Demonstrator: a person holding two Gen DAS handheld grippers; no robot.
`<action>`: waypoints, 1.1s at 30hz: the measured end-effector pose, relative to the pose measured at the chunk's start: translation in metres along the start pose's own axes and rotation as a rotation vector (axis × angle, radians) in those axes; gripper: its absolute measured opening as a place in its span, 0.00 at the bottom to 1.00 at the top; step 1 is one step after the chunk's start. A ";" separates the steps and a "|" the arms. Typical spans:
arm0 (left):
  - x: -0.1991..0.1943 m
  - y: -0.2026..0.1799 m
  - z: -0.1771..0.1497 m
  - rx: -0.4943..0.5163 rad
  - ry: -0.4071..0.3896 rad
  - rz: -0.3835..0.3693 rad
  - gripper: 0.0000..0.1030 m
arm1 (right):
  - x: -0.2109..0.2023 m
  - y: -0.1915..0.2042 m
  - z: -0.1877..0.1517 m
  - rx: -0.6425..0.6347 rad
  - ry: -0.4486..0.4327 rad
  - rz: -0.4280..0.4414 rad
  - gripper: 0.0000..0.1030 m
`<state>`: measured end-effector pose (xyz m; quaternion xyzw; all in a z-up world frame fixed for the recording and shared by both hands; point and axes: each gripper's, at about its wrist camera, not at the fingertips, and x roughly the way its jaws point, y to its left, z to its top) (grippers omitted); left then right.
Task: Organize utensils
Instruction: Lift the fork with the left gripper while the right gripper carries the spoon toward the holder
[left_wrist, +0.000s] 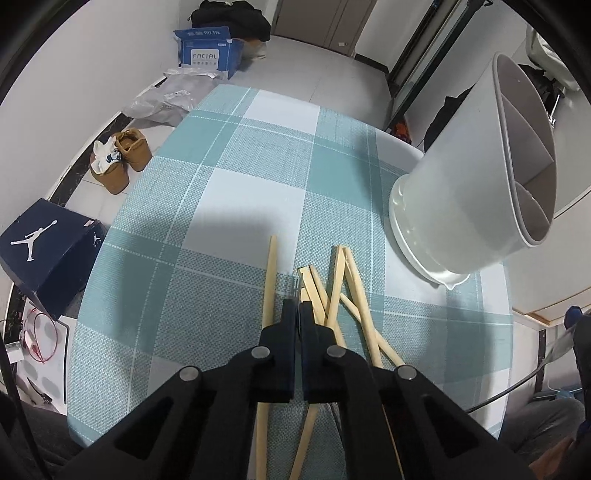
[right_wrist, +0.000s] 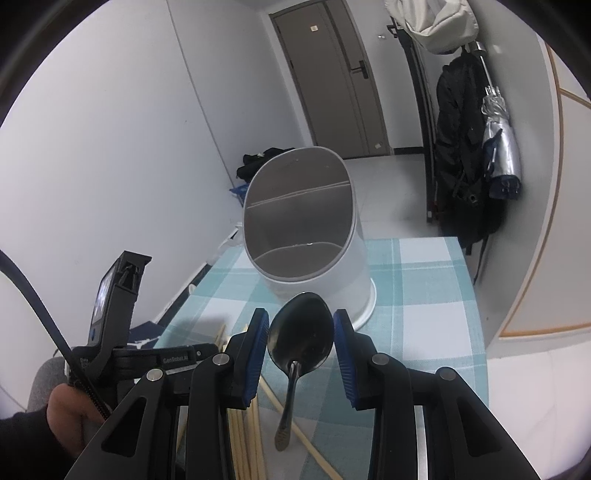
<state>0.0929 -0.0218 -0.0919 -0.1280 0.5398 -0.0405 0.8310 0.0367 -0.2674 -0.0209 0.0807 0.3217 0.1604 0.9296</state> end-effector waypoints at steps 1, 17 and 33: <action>-0.001 0.000 0.000 0.002 -0.002 0.000 0.00 | -0.001 0.000 0.000 -0.001 -0.002 -0.002 0.33; -0.087 -0.026 -0.002 0.112 -0.331 0.008 0.00 | -0.018 0.008 -0.001 -0.038 -0.051 -0.028 0.33; -0.150 -0.061 0.001 0.285 -0.466 -0.071 0.00 | -0.044 0.006 0.033 -0.011 -0.124 -0.010 0.33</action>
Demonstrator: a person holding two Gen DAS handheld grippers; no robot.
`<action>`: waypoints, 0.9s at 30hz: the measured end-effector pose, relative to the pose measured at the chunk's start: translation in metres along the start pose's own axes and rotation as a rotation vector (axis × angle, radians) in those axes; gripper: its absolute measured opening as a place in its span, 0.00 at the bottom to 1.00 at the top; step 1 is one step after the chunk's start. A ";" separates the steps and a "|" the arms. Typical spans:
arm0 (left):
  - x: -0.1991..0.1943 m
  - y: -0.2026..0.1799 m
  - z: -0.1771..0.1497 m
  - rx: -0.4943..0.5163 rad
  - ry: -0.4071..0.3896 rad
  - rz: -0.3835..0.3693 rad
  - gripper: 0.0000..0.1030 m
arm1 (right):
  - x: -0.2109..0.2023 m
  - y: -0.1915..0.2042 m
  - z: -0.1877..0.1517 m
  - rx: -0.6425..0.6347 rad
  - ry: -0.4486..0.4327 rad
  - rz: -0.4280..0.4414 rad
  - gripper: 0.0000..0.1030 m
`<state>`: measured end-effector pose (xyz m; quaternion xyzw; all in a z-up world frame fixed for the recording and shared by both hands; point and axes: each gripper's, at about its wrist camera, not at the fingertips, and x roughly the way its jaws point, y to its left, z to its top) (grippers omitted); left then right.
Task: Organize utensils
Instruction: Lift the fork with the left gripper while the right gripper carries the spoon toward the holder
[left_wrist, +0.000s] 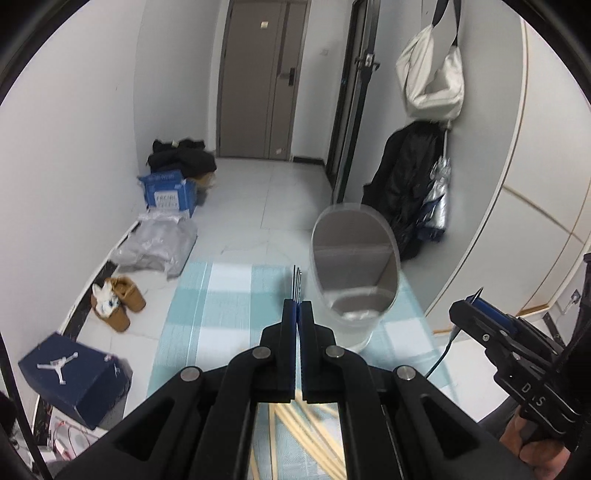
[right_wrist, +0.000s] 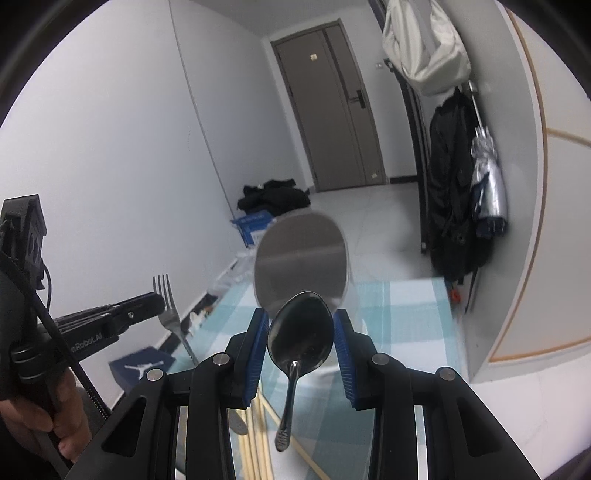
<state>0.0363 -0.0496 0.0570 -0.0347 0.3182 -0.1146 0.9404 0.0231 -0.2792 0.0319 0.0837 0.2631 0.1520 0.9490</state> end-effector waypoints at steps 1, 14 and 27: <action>-0.004 -0.001 0.008 0.004 -0.015 -0.007 0.00 | -0.003 0.000 0.006 -0.005 -0.010 0.003 0.33; -0.006 -0.016 0.097 0.022 -0.143 -0.050 0.00 | -0.007 -0.005 0.127 -0.045 -0.091 0.041 0.33; 0.049 -0.009 0.124 0.059 -0.130 -0.030 0.00 | 0.059 -0.012 0.176 -0.086 -0.115 0.026 0.33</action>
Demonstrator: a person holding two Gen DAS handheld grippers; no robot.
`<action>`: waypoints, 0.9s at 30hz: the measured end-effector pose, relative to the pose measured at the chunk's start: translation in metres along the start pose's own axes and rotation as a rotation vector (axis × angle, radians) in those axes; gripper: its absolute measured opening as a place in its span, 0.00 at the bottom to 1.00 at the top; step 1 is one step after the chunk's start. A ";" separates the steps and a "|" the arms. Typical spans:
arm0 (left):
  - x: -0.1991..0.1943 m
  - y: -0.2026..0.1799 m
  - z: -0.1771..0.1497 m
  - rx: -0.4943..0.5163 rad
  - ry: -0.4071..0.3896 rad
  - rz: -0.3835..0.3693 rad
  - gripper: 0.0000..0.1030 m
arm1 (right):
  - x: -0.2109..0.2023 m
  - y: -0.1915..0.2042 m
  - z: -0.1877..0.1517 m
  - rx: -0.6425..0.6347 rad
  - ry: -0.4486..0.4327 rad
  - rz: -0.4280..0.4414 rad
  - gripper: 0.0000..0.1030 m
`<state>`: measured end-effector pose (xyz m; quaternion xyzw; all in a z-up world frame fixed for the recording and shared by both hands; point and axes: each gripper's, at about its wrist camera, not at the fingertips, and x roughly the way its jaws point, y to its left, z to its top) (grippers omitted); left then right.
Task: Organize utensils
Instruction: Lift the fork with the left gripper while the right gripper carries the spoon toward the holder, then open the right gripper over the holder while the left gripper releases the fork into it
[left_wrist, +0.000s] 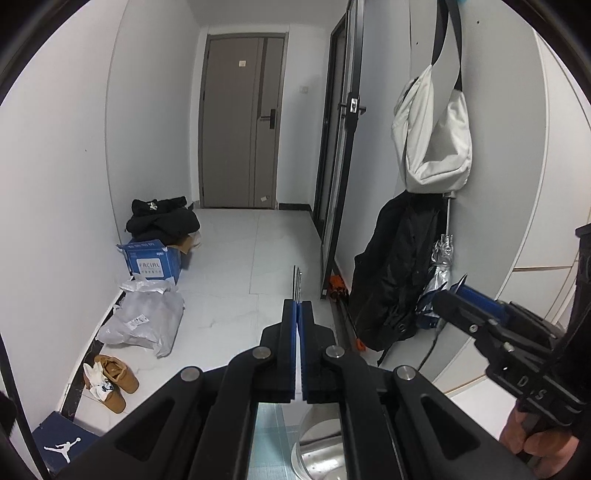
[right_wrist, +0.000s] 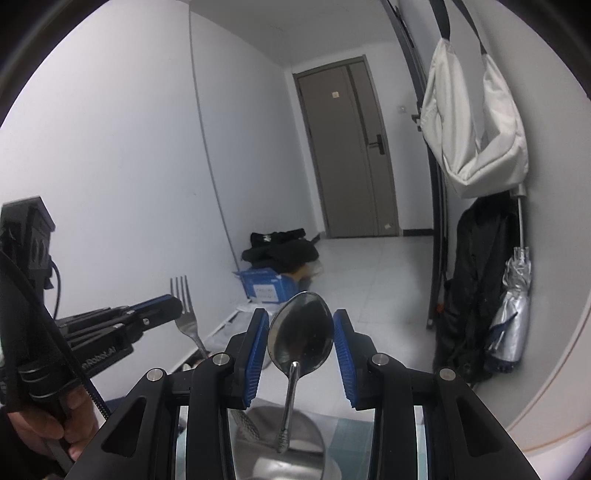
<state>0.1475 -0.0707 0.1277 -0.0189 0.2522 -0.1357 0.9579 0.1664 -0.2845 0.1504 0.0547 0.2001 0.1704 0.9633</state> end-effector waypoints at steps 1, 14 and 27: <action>0.003 0.002 -0.002 -0.003 0.001 0.000 0.00 | 0.007 -0.002 -0.002 0.005 0.006 0.002 0.33; 0.028 0.001 -0.012 0.028 0.019 -0.050 0.00 | 0.046 0.001 -0.033 -0.095 0.027 -0.006 0.33; 0.040 0.004 -0.030 0.128 0.074 -0.197 0.00 | 0.062 -0.010 -0.062 -0.094 0.157 0.054 0.33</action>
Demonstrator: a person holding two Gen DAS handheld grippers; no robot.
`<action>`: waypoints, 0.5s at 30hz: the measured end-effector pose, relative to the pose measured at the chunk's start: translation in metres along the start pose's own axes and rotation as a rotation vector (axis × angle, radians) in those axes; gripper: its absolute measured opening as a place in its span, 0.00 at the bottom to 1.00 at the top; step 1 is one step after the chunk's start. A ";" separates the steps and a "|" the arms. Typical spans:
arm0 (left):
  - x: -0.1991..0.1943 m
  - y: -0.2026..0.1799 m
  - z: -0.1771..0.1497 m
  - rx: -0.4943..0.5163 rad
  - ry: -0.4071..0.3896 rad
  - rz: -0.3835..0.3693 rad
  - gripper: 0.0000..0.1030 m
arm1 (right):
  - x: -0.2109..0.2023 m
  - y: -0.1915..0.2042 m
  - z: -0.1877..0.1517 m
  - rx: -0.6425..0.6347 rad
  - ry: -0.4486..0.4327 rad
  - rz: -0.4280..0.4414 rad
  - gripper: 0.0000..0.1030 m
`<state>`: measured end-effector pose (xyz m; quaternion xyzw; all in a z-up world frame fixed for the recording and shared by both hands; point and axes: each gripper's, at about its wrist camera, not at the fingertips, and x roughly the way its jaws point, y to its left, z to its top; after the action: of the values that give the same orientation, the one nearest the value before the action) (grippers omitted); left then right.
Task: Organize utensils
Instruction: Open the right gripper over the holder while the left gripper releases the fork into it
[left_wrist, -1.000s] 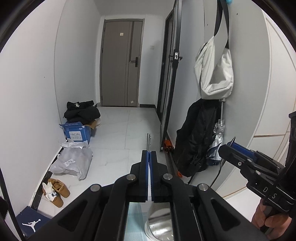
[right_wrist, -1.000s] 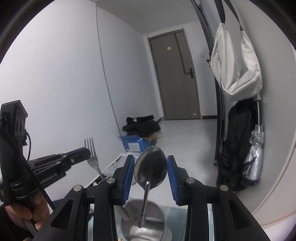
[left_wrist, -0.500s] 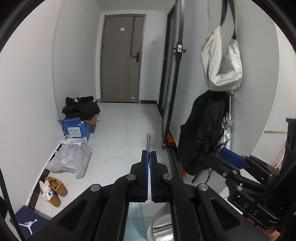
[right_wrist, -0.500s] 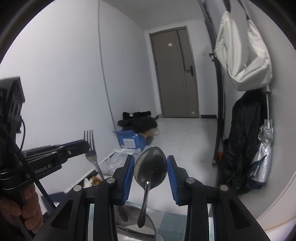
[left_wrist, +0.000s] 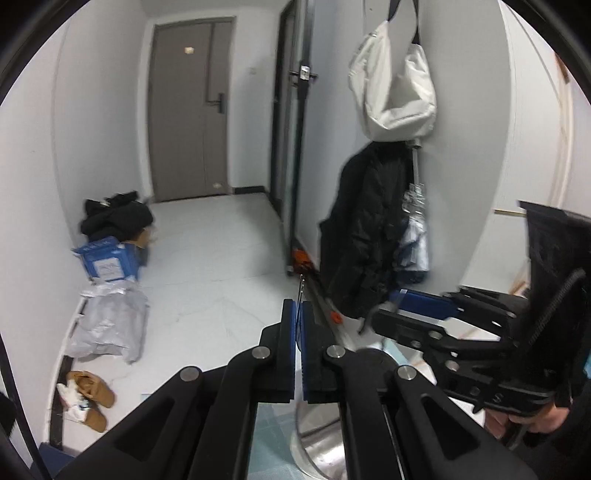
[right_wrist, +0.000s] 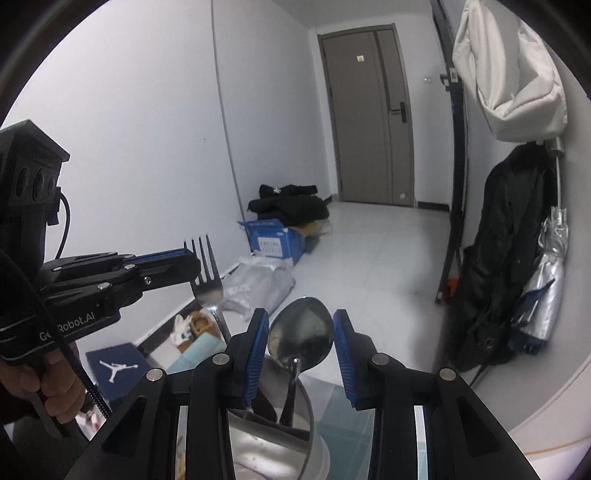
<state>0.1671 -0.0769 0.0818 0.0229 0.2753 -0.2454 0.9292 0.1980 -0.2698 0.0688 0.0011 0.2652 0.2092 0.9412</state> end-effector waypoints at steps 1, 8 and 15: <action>0.001 -0.001 -0.001 0.009 0.004 -0.002 0.00 | 0.001 -0.001 0.000 0.004 0.009 0.010 0.33; 0.005 0.015 -0.003 -0.108 0.074 -0.054 0.01 | 0.016 0.001 0.001 -0.007 0.078 0.025 0.33; -0.008 0.013 -0.002 -0.145 0.078 -0.062 0.28 | 0.006 -0.006 -0.002 0.042 0.097 0.035 0.34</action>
<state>0.1660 -0.0619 0.0837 -0.0437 0.3287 -0.2523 0.9090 0.2039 -0.2729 0.0636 0.0155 0.3149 0.2199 0.9232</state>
